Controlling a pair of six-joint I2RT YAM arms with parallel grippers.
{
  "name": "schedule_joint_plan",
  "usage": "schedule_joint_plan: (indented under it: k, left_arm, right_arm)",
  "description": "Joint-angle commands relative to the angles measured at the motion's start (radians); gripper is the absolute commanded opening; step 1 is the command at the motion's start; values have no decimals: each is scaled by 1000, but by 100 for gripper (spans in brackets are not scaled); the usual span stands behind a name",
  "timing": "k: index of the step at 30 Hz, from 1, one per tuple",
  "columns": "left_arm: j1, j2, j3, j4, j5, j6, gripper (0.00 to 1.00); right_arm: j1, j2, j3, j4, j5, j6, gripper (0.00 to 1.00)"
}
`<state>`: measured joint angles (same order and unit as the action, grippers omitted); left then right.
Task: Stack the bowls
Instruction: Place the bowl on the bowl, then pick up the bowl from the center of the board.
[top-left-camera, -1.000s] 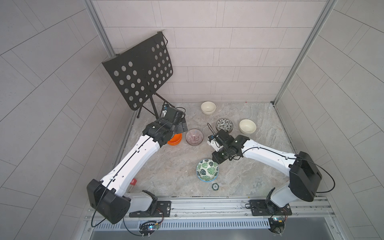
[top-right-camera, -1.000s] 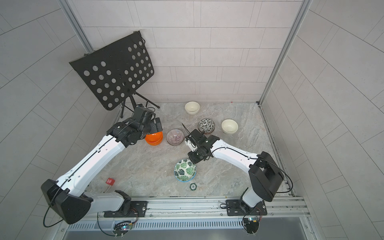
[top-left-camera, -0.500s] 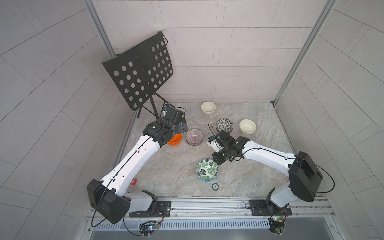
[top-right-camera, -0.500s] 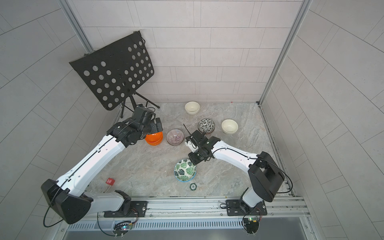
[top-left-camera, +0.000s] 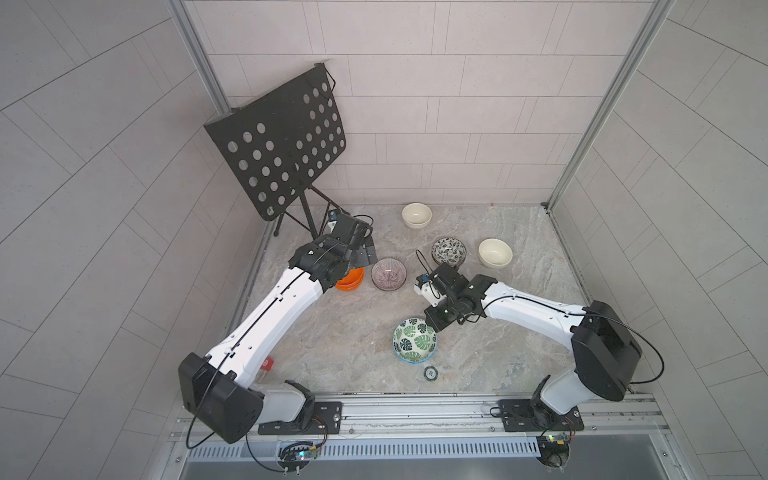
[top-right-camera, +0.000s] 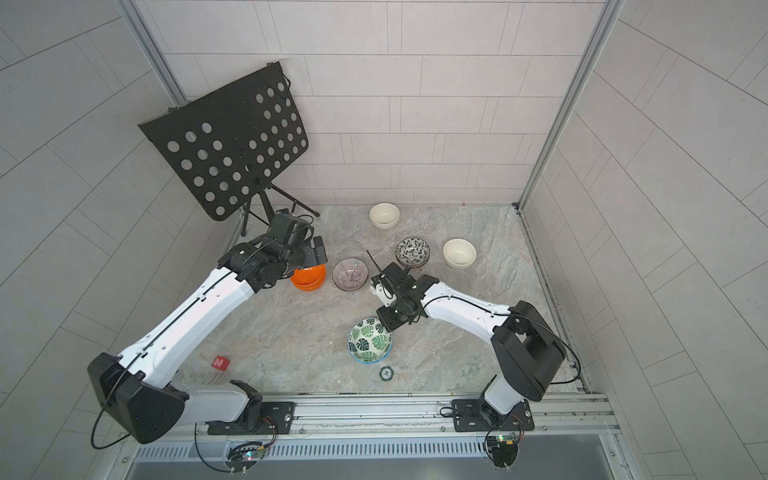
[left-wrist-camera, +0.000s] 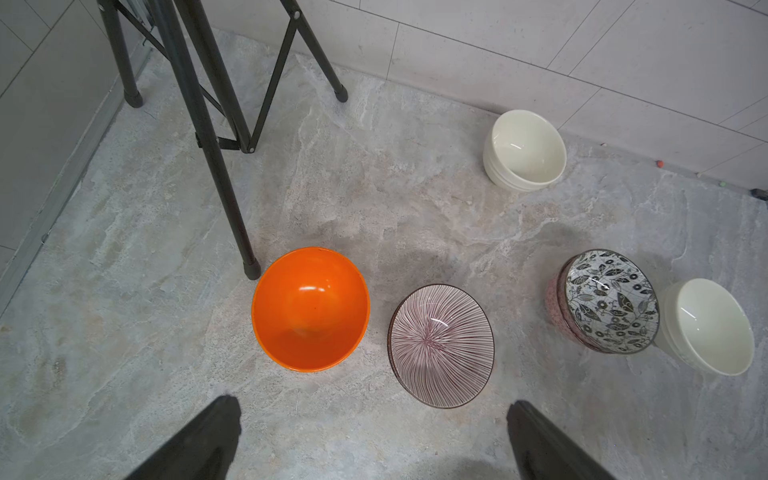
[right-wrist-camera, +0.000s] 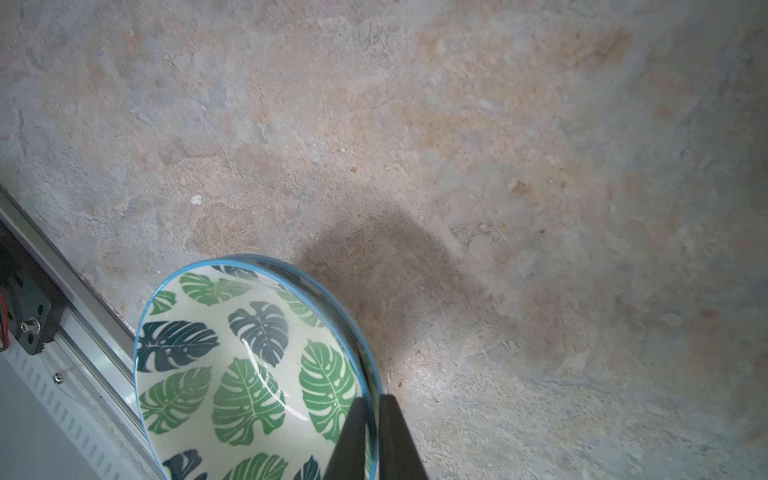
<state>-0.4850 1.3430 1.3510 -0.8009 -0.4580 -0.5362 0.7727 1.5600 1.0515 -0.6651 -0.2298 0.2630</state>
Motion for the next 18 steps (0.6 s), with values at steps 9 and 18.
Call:
schedule_joint_plan:
  k: [9, 18]
  left_arm:
    - [60, 279, 192, 117, 121, -5, 99]
    - [93, 761, 620, 126, 313, -8, 96]
  right_arm:
    - [-41, -265, 42, 17, 227, 41, 49]
    - [-131, -401, 23, 36, 337, 20, 56]
